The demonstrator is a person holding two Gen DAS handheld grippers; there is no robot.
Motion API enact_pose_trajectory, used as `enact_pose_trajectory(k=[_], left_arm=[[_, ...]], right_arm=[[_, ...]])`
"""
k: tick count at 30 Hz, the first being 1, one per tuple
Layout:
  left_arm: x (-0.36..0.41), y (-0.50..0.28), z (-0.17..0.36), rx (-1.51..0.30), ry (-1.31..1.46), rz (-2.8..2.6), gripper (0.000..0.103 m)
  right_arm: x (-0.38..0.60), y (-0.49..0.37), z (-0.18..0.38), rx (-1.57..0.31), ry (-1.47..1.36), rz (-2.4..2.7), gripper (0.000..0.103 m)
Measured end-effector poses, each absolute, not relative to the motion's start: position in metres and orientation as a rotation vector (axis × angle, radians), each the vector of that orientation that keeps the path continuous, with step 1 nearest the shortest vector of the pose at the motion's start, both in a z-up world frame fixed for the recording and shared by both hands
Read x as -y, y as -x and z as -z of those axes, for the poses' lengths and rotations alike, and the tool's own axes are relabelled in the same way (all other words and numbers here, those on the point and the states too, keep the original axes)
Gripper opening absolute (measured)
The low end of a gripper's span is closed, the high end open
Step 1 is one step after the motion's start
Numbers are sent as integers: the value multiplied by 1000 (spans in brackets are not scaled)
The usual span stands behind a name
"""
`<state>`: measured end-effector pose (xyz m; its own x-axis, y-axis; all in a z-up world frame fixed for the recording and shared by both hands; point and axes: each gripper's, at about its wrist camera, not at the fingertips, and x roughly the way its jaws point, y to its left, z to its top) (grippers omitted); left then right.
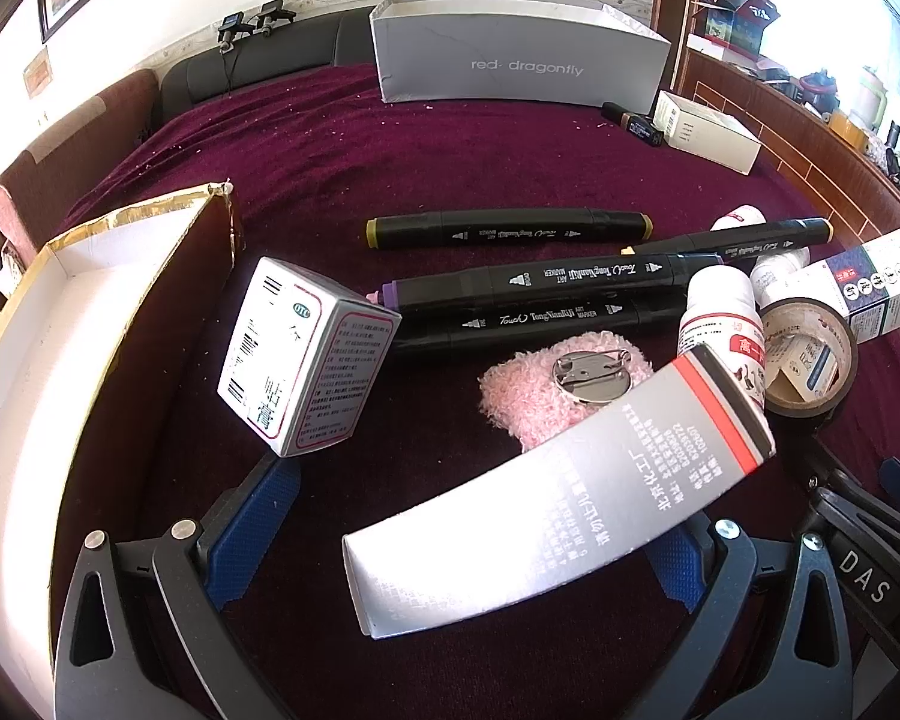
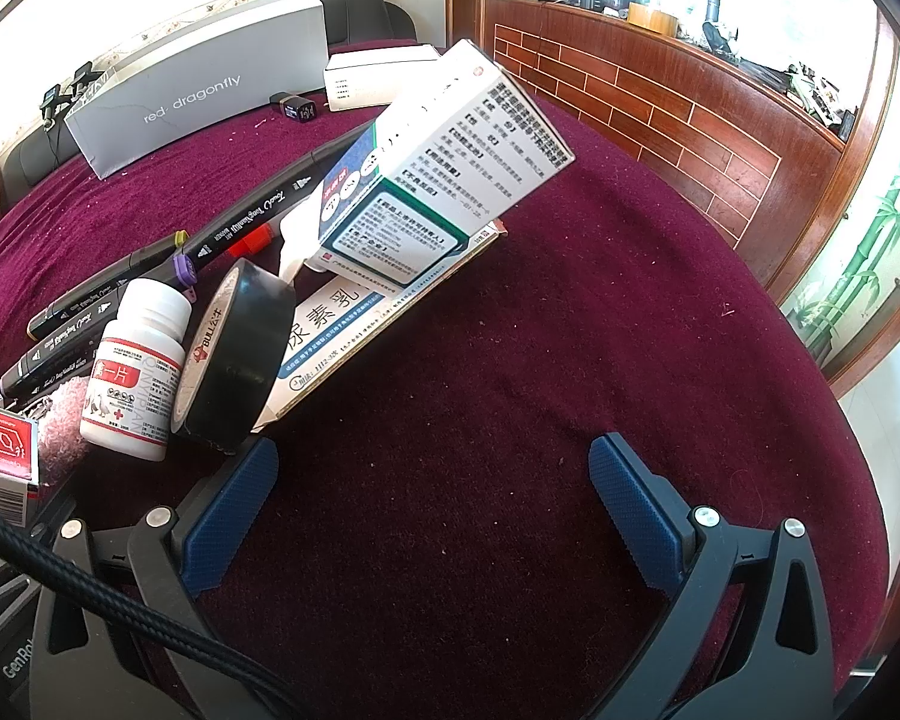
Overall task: Organize objects
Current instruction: 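Grasp the long white carton with red stripe with the left gripper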
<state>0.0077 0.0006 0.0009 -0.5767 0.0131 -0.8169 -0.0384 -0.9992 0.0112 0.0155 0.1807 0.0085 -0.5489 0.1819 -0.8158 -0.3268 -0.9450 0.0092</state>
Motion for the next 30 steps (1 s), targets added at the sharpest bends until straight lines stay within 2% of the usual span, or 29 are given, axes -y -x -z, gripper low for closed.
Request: enact_pose_trajectory(k=[11, 18, 22, 28, 30], left_arm=[[-1, -11, -1, -42, 1436, -2778, 101], [0, 3, -4, -100, 1629, -2588, 101], [1, -3, -3, -122, 1586, -2583, 101], [-2, -6, -4, -139, 1574, -2605, 102], [-1, -6, -4, -126, 1549, -2611, 101]], right_arm=[[-182, -15, -8, -232, 1303, -2525, 103], [-180, -18, -7, -223, 1306, -2525, 103], [-186, -15, -8, -149, 1408, -2633, 103], [-205, -28, -11, -336, 1429, -2690, 103], [-196, -25, -8, -229, 1474, -2664, 103]])
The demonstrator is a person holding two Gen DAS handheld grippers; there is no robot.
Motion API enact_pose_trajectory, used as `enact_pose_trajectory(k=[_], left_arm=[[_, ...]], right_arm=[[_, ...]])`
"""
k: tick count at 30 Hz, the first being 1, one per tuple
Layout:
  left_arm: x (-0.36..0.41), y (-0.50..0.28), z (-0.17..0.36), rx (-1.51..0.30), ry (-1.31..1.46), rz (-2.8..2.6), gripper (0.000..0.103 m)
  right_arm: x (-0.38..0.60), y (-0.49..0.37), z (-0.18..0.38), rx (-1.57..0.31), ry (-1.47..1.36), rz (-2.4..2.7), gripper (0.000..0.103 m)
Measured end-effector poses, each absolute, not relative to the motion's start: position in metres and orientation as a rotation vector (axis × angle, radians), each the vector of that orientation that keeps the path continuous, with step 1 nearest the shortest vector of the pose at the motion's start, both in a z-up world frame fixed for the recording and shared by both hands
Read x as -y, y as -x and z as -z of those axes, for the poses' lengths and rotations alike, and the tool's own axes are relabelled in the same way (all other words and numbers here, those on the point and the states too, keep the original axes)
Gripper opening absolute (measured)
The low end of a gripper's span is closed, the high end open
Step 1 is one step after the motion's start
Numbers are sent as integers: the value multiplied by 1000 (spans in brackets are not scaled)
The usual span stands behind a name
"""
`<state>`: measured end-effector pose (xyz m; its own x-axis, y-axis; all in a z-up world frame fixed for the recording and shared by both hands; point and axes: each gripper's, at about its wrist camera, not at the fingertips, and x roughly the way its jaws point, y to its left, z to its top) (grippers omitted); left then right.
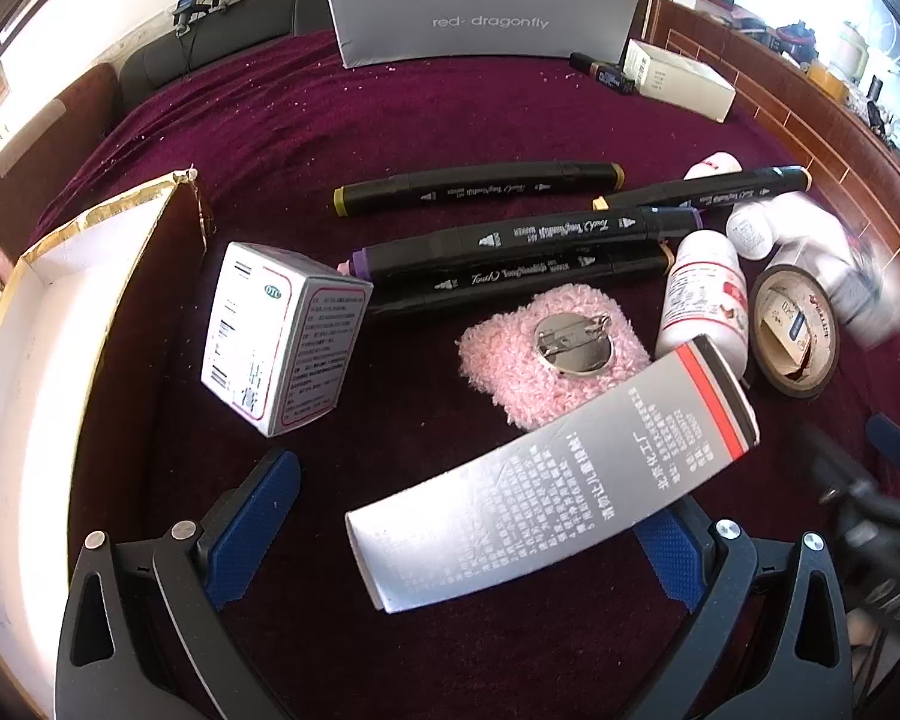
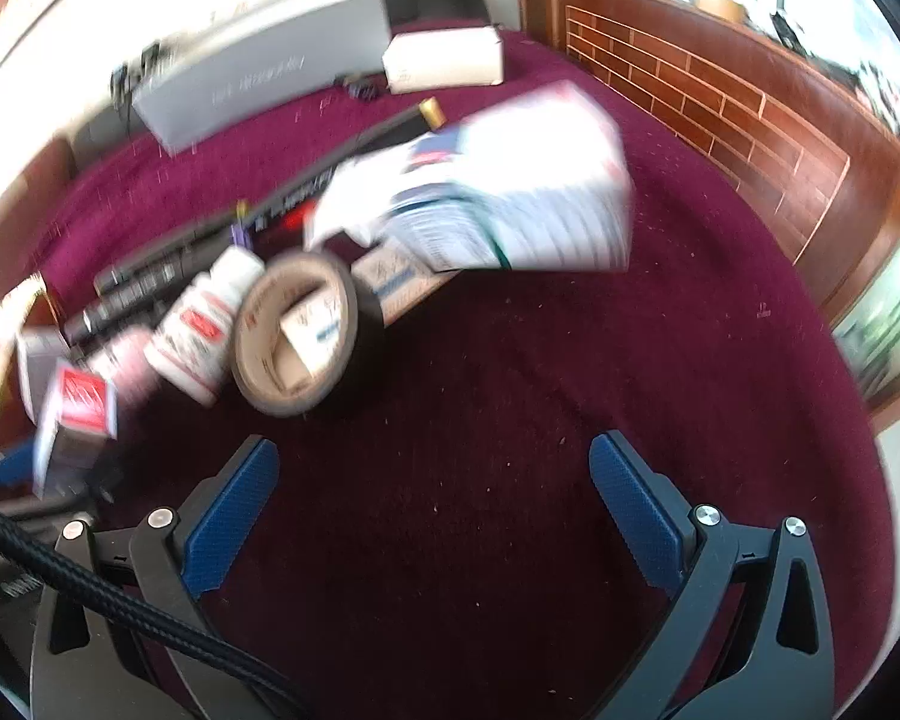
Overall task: Organize objects
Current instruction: 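Grasp the long white carton with red stripe with the left gripper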
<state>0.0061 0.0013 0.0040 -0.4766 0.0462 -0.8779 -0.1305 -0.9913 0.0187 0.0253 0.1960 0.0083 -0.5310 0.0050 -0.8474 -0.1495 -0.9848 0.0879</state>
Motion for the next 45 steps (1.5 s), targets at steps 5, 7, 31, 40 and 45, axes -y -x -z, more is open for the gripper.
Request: enact_pose_trajectory(k=[5, 7, 31, 40, 45], left_arm=[[10, -18, -7, -60, 1457, -2596, 100], [27, -33, -21, 94, 1411, -2547, 101], [0, -72, -62, -537, 965, -2472, 101], [-27, -51, -24, -561, 1185, -2295, 55], [-13, -59, -37, -375, 1215, -2167, 34]], right_arm=[[-177, -28, -5, -109, 1467, -2621, 103], [-175, -29, -4, -119, 1466, -2615, 103], [-201, -93, -76, -611, 1176, -2914, 99], [-228, -90, -65, -691, 1162, -2874, 99], [-239, -87, -53, -768, 1200, -2849, 99]])
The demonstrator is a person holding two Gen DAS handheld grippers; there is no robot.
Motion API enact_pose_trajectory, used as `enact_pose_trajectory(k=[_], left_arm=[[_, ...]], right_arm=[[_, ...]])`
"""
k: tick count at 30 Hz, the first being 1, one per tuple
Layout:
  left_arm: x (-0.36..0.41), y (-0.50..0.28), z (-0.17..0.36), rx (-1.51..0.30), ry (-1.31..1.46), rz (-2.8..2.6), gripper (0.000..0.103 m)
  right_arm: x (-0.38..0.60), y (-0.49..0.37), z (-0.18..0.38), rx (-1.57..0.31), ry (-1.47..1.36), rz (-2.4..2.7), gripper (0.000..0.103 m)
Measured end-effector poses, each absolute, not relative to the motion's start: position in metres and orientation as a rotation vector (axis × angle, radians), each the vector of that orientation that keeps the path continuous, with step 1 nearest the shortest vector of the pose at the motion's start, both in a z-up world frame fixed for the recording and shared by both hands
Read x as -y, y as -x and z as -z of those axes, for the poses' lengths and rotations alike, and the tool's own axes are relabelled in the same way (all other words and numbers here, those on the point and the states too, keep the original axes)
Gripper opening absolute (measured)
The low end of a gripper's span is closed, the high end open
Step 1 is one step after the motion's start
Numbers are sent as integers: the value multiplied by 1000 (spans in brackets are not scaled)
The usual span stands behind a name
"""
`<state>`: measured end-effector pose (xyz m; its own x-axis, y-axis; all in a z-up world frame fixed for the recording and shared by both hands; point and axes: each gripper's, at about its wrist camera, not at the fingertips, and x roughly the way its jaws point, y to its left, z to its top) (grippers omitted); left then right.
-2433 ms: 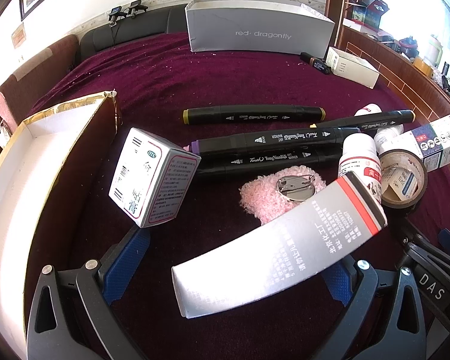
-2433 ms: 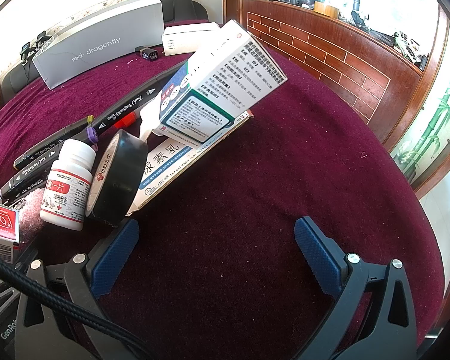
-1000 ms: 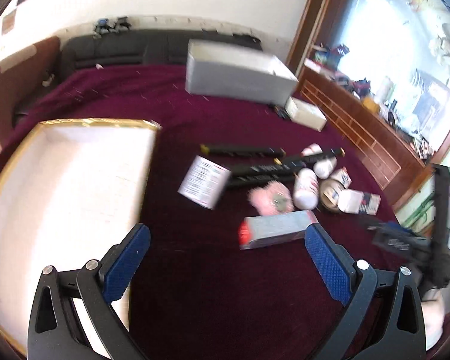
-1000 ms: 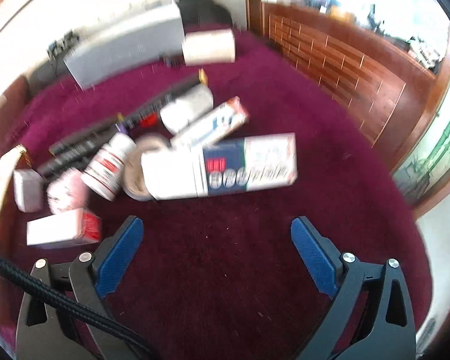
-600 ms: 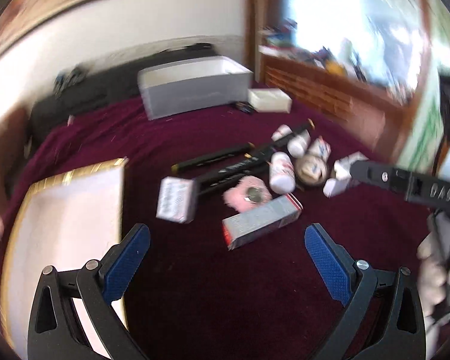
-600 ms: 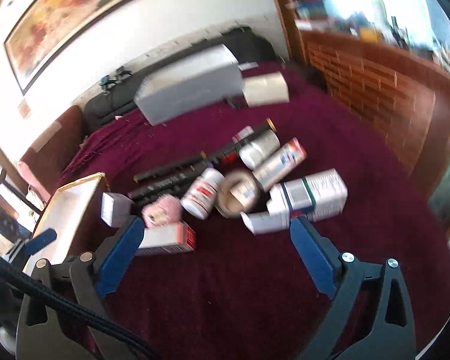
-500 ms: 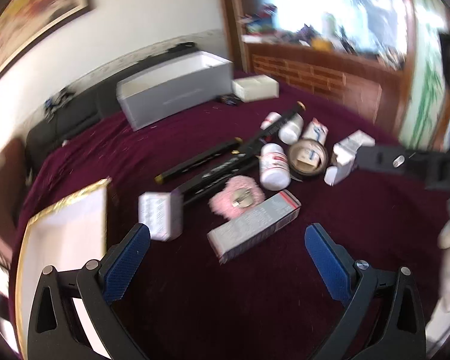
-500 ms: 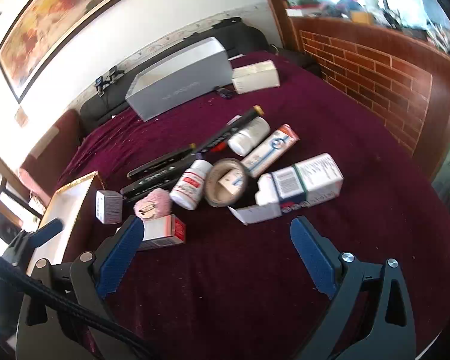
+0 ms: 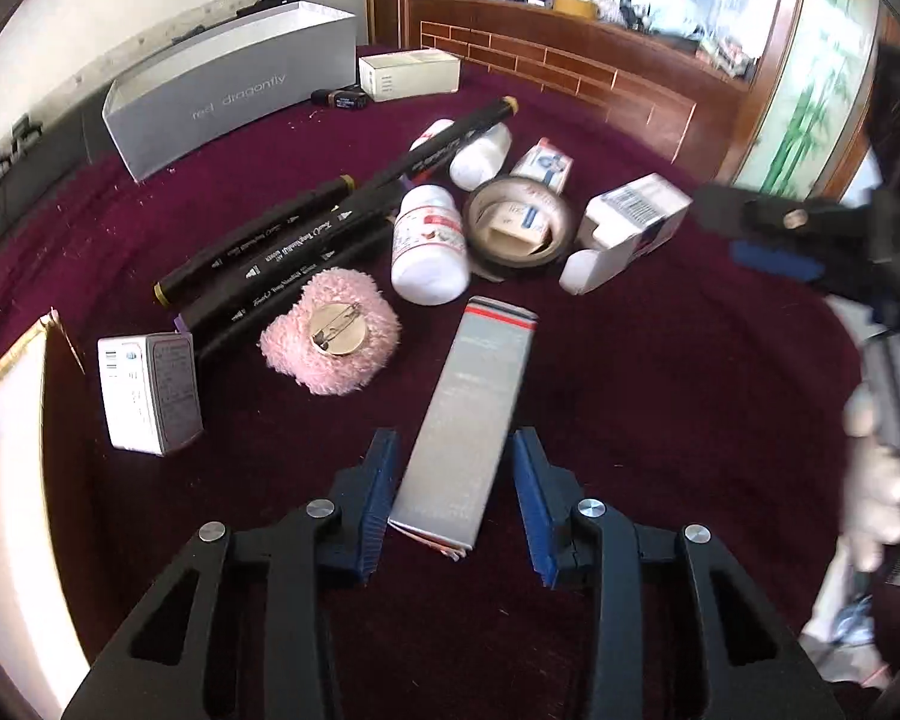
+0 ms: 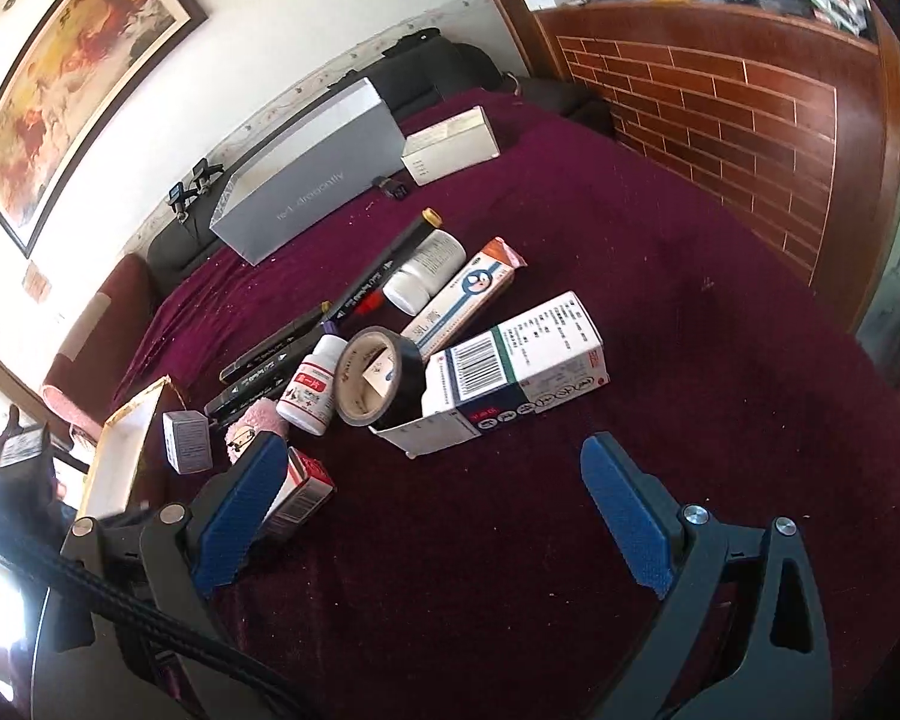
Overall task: Organize objects
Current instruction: 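Grasp the long white carton with red stripe with the left gripper, then carry the carton over the gold-rimmed tray with left gripper while right gripper grasps small white box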
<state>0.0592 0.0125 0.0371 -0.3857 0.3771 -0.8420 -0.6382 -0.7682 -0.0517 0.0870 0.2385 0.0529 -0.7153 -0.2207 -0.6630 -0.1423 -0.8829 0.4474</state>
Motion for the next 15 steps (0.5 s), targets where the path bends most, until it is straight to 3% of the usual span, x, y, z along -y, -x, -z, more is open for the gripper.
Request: enact_pose_trajectory(k=[13, 14, 15], left_arm=[[-51, -51, -20, -441, 1204, -2263, 34], [-48, -51, -21, -423, 1222, -2267, 23], [-45, -51, -22, -407, 1229, -2272, 22]], right_arm=[[-256, -90, -59, 767, -1182, 2815, 99], [-255, -89, -60, 766, -1184, 2813, 99], [-253, -89, -61, 761, -1187, 2810, 99]])
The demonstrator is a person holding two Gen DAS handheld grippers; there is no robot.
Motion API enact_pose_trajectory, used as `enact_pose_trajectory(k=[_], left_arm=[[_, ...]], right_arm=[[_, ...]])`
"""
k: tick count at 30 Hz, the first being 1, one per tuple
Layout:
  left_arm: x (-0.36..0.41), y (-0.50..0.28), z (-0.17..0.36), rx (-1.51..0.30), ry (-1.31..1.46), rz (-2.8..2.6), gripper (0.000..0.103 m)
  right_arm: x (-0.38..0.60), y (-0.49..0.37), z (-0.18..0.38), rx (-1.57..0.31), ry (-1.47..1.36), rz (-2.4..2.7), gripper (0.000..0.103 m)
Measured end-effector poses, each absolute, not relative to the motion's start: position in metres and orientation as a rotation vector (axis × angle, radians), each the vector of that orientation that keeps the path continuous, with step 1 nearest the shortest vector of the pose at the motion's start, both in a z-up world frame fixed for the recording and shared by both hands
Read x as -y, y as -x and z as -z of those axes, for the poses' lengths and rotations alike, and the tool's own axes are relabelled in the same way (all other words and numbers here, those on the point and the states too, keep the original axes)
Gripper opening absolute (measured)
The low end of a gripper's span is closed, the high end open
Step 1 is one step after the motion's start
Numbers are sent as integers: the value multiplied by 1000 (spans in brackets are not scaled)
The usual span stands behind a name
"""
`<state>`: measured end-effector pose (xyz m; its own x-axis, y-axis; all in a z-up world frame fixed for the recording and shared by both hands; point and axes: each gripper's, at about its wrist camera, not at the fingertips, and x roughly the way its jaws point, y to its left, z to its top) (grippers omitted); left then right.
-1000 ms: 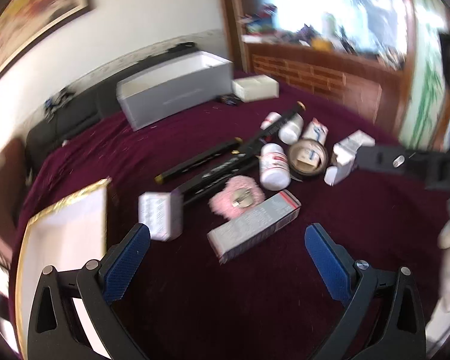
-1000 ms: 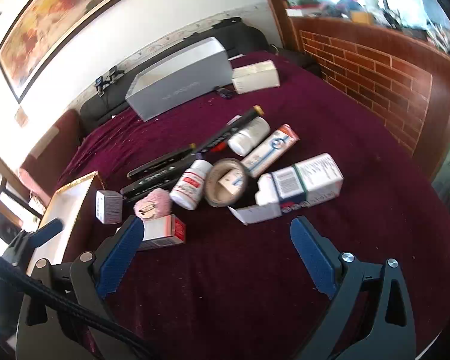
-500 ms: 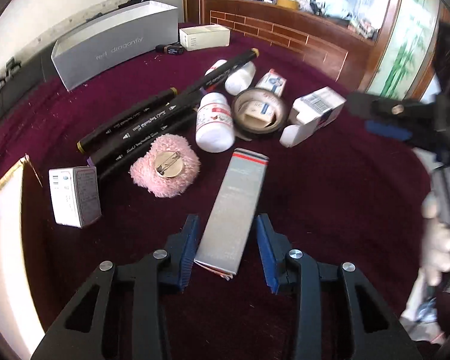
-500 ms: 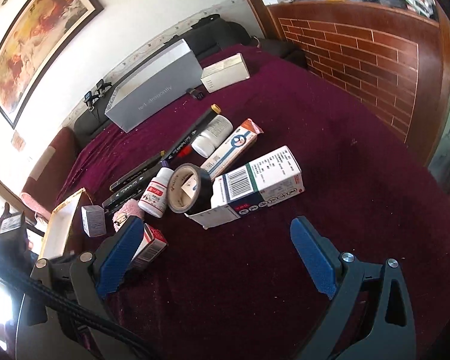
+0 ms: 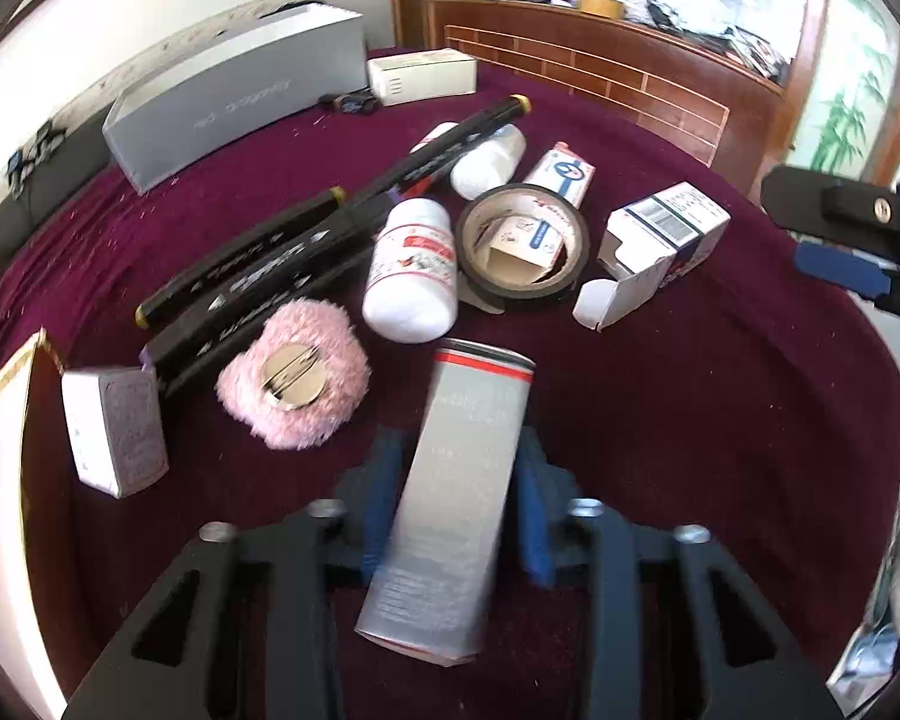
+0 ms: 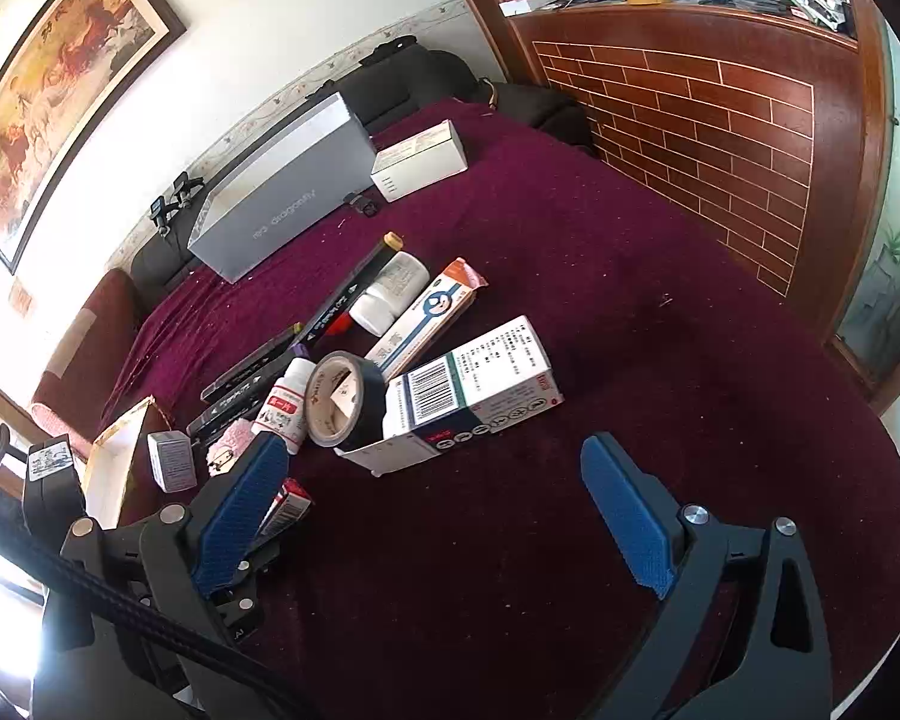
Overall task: Organize objects
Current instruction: 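Carry the carton over the gold-rimmed tray with left gripper while right gripper grasps small white box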
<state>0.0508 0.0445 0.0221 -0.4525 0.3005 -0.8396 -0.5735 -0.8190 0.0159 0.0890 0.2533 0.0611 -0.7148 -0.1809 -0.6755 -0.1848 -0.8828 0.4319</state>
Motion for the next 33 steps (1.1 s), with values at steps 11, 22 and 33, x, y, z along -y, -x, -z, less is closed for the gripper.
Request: enact_pose_trajectory(k=[11, 22, 33], left_arm=[[89, -89, -82, 78, 1140, -2441, 23], [184, -127, -108, 203, 1035, -2643, 23], [236, -120, -90, 306, 1056, -2680, 23]], right_arm=[[-184, -74, -76, -505, 1309, -2955, 99], [-66, -15, -78, -338, 1580, -3113, 98], [5, 38, -42, -323, 1770, -2903, 78]])
